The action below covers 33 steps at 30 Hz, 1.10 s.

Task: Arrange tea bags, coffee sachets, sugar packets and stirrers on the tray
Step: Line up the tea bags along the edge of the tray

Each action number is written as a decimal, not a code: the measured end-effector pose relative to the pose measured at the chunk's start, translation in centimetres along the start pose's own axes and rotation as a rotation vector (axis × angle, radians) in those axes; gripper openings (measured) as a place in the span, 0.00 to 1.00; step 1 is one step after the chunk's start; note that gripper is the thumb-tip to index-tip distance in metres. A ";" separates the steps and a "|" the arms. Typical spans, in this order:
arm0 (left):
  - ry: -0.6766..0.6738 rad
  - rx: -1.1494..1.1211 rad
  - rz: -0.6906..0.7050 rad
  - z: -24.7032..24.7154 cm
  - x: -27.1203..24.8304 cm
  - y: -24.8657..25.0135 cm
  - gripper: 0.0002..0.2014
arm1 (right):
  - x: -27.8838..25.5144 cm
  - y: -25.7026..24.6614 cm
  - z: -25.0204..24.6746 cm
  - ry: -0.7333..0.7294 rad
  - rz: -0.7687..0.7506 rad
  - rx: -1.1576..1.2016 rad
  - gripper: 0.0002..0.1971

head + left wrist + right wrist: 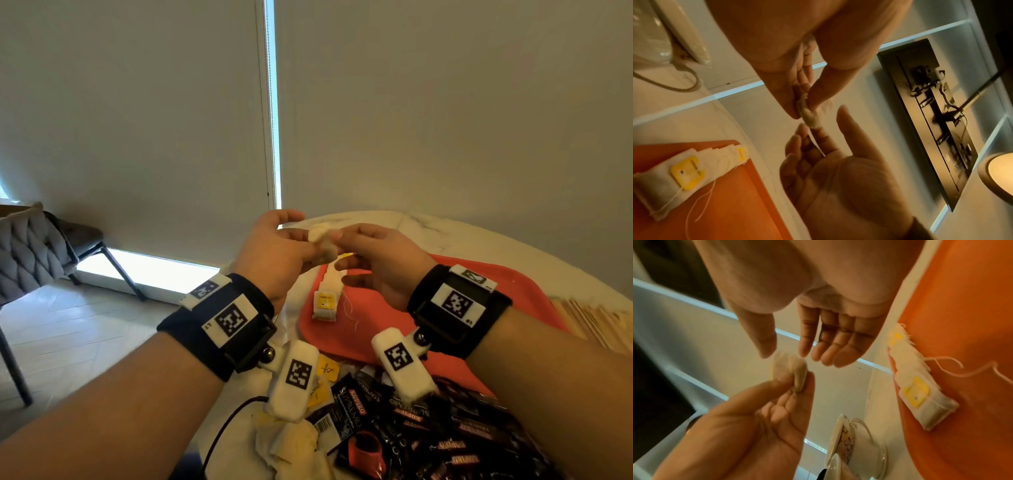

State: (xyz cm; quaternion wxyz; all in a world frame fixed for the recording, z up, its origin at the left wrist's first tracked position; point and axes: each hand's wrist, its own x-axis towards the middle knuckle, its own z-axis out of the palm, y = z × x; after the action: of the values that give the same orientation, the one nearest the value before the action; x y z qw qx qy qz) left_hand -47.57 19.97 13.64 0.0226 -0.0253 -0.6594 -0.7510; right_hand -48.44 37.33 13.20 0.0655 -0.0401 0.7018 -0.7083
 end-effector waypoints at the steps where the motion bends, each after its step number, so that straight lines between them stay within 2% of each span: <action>1: -0.014 0.022 0.015 0.2 -0.2 0.2 0.25 | -0.4 -0.2 0.0 0.009 -0.051 -0.049 0.07; 3: -0.025 0.026 0.021 0.6 -0.6 0.7 0.19 | -0.9 -0.2 -0.2 0.041 -0.120 -0.098 0.04; 7: -0.034 0.034 0.029 1.1 -1.1 1.5 0.07 | -1.6 -0.2 -0.9 0.061 -0.162 -0.078 0.03; 11: -0.020 0.114 0.096 1.4 -1.3 2.0 0.05 | -2.4 -0.6 -1.1 0.046 -0.197 -0.066 0.06; 16: -0.037 0.158 0.081 1.9 -1.3 2.7 0.04 | -2.5 -1.3 -0.9 0.070 -0.230 -0.099 0.14; 20: -0.026 0.207 -0.052 1.7 -0.6 2.5 0.05 | -2.2 -0.7 -0.9 0.102 -0.118 -0.195 0.16; 27: 0.037 0.249 -0.292 0.8 1.3 3.2 0.14 | -1.4 3.0 -0.8 0.063 0.249 -0.325 0.15; 33: -0.050 0.396 -0.410 1.2 2.7 3.4 0.26 | -0.8 4.6 0.4 0.100 0.337 -0.478 0.11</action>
State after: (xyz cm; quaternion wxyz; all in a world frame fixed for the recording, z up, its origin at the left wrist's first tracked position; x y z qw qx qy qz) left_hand -49.99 20.68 17.29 -0.1416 0.0947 -0.7848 -0.5958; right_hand -47.38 37.03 8.62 0.1360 0.0976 0.8477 -0.5034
